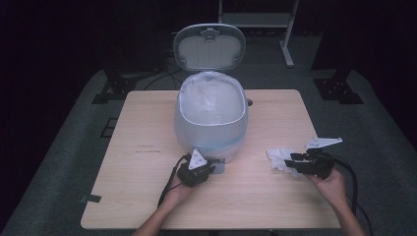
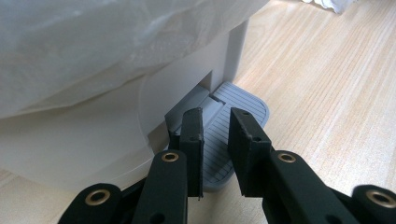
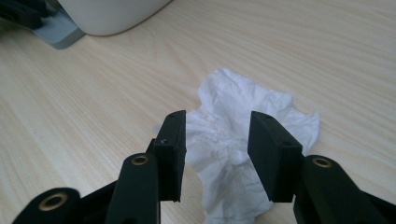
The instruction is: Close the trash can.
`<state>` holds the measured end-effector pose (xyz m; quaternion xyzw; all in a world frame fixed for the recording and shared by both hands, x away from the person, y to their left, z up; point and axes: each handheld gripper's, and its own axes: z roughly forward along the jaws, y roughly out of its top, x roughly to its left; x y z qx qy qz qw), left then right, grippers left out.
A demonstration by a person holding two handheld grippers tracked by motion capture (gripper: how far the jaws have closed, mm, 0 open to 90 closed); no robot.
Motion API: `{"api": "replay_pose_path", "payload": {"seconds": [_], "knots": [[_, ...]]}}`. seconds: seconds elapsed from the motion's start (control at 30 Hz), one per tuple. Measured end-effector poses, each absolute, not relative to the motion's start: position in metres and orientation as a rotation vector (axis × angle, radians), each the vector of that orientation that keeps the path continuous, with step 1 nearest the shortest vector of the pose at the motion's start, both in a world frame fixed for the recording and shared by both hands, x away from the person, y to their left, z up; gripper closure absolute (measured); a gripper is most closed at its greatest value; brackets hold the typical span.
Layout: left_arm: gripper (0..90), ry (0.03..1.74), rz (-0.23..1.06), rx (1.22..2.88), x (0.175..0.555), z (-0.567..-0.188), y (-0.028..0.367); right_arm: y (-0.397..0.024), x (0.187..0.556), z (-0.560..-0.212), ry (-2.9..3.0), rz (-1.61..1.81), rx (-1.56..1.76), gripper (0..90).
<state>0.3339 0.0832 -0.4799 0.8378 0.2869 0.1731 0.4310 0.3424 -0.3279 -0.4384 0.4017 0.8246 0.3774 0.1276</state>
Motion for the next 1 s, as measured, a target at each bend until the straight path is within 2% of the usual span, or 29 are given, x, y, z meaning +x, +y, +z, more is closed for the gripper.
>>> {"api": "replay_pose_path", "payload": {"seconds": [0.77,1.0], "knots": [[75.5,0.715,0.433,2.09,0.334,-0.48,0.083,-0.33,0.345,-0.467,2.393,1.048,1.245,58.8],[75.5,0.715,0.433,2.09,0.334,-0.48,0.083,-0.329,0.342,-0.474,2.382,1.013,1.216,68.1]]}}
